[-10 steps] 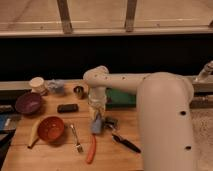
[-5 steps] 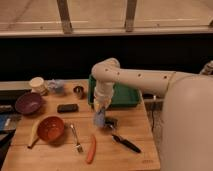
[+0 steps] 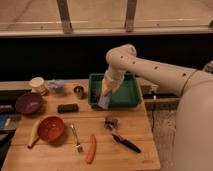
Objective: Place sponge in tray
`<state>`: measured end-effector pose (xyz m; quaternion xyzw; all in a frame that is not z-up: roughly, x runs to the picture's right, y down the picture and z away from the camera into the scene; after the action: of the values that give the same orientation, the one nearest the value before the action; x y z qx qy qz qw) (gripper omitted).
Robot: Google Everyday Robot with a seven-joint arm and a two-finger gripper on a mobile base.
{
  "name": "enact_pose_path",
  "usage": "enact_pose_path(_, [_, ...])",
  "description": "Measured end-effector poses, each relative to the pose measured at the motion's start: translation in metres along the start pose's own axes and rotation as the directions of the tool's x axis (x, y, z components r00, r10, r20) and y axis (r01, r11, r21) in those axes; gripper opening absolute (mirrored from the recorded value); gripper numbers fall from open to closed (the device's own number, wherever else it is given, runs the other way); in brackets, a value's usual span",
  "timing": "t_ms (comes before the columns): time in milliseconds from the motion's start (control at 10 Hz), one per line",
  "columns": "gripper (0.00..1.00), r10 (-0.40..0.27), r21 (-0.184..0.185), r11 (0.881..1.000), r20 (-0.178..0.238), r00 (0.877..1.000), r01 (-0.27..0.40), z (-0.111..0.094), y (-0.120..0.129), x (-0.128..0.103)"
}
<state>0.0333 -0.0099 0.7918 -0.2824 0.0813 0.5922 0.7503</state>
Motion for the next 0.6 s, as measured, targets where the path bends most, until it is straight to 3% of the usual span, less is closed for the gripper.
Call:
enact_pose_path(200, [0.0,0.08,0.015,0.997,0.071,0.994,-0.081,-0.02,-0.022,-0.031])
enact_pose_path(400, [0.0,0.173,0.019,0.984,0.129,0.976,-0.177,-0.039,-0.045,-0.057])
enact_pose_path(500, [0.0,0.225,0.013,0.973,0.145,0.964,-0.229,-0.042,-0.06,-0.063])
enact_pose_path(600, [0.0,0.294,0.002,0.955,0.153,0.944,-0.298,-0.041,-0.084,-0.062])
